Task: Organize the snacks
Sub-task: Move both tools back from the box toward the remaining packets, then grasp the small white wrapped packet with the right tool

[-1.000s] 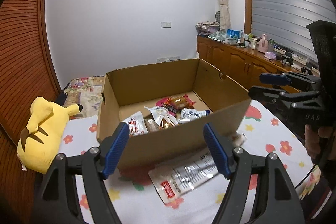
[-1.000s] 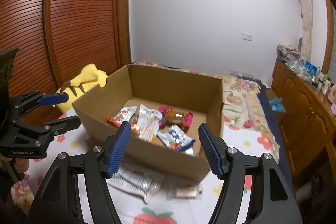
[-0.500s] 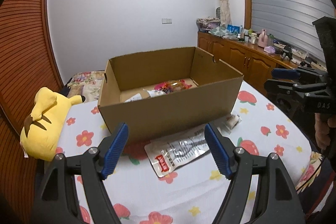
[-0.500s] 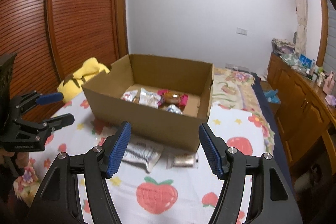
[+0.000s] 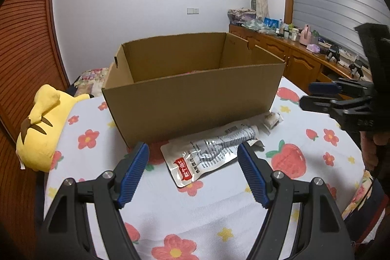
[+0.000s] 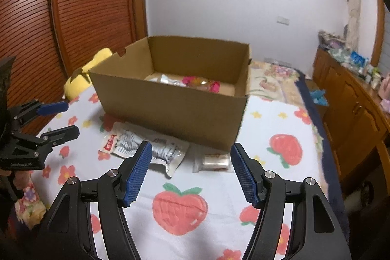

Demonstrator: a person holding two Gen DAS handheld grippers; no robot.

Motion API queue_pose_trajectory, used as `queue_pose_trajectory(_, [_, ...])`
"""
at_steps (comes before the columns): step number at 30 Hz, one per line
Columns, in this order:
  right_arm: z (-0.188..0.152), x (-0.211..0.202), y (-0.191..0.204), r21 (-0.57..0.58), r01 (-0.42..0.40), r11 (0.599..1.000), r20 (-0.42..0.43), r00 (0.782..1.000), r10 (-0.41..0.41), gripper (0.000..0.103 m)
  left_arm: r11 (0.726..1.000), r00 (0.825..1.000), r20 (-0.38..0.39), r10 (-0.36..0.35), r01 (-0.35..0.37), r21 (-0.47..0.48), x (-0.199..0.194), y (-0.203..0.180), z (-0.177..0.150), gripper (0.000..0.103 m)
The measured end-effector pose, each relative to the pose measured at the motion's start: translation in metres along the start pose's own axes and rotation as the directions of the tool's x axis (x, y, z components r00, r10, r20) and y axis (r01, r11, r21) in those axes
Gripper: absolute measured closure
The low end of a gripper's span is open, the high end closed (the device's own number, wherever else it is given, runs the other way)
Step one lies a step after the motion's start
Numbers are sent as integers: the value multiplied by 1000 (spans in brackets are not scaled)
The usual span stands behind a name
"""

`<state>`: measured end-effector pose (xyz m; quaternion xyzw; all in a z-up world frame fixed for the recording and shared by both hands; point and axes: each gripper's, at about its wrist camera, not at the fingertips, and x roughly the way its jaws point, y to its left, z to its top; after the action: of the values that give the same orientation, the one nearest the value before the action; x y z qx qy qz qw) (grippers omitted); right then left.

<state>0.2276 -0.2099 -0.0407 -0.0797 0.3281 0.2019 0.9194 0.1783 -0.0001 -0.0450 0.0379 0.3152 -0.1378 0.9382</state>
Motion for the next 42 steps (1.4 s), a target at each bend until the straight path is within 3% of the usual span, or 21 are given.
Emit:
queue_pose_trajectory(19, [-8,87,-28,-3,50,999,-186,981,-50,37,1000,999,-45,-23,23,8,20,-5,-11,27])
queue_pose_trajectory(29, [-18,105,-37,-1,75,997,-232,970,-73,37,1000,998,-51,-25,26,16,31,-4,-8,27])
queue_pose_trajectory(38, [-24,114,-43,17,47,999,-237,971,-42,36,998,996,-78,-37,40,39,51,-7,-4,27])
queue_pose_trajectory(42, [-23,112,-45,22,29,999,-223,975,-23,51,998,994,-98,-40,45,49,63,-6,0,27])
